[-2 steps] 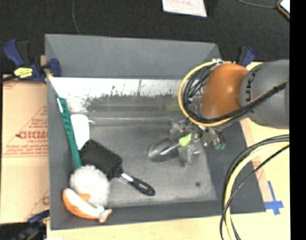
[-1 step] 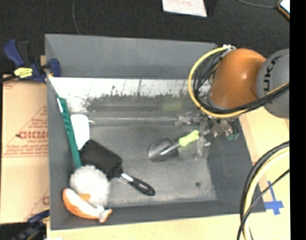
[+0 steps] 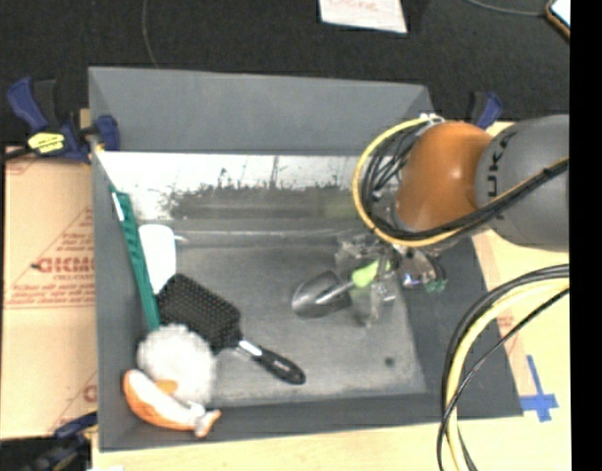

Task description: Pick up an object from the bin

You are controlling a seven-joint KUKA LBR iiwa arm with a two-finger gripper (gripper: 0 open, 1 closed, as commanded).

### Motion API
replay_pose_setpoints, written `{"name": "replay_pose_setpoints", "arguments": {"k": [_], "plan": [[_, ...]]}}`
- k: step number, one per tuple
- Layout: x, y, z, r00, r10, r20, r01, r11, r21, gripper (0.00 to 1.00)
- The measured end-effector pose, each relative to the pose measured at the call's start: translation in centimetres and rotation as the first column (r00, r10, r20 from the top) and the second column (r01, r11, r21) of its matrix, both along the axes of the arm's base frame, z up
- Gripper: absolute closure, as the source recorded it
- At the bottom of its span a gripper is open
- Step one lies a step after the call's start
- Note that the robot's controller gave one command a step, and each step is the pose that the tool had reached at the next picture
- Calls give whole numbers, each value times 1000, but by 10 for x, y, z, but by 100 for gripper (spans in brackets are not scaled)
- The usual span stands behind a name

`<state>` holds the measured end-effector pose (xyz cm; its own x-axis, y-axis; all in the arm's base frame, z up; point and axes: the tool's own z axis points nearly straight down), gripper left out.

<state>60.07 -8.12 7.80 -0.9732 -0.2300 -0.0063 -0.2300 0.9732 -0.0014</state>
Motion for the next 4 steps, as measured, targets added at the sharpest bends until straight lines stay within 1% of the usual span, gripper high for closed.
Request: {"name": "replay_pose_setpoints", "arguments": {"k": [1, 2, 4], "plan": [[33, -6, -6, 939, 344, 19, -344, 939, -13, 0], [2, -1, 1, 1000, 3, 6, -3, 1000, 0, 100], [2, -1, 2, 1000, 2, 7, -2, 1000, -1, 100]]}}
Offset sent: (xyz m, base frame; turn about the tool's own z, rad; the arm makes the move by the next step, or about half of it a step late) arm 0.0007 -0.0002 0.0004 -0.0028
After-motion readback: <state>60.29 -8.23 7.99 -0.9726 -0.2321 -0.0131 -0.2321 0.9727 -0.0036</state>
